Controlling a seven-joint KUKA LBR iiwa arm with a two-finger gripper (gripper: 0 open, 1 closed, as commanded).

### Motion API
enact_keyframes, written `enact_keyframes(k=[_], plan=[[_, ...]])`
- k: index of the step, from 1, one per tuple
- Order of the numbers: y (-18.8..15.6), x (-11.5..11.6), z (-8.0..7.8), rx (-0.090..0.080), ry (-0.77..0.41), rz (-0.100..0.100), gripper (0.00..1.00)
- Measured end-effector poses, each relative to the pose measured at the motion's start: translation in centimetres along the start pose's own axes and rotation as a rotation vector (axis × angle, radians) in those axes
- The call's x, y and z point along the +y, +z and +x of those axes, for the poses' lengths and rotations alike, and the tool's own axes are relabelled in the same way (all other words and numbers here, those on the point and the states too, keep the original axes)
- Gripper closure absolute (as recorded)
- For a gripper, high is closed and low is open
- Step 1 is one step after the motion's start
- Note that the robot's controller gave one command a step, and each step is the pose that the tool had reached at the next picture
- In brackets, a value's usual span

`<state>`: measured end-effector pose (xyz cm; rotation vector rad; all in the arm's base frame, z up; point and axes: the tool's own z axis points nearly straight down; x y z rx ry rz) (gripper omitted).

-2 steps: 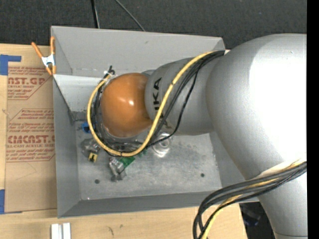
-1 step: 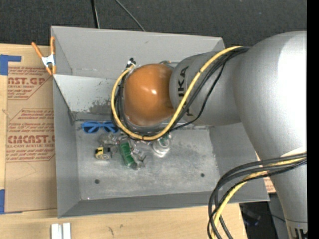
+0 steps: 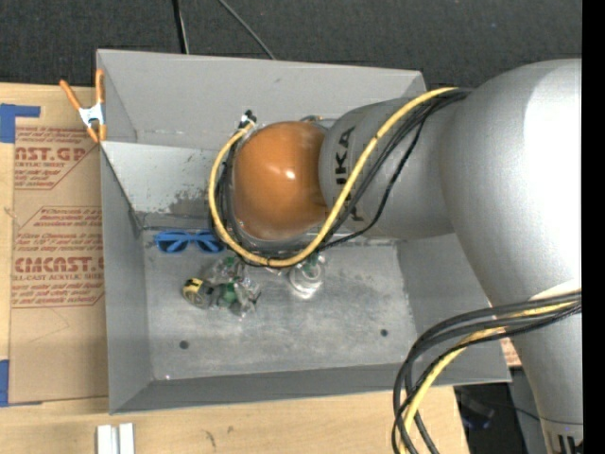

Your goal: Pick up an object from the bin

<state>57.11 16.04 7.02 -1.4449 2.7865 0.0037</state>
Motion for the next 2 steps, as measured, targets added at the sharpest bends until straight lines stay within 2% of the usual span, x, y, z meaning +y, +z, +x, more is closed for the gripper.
enact_keyframes(k=[1,2], plan=[[-14.5,1.8,0.8,-0.005,-0.017,0.006,1.0],[-14.3,-1.6,0.8,0.0,-0.11,0.003,1.0]])
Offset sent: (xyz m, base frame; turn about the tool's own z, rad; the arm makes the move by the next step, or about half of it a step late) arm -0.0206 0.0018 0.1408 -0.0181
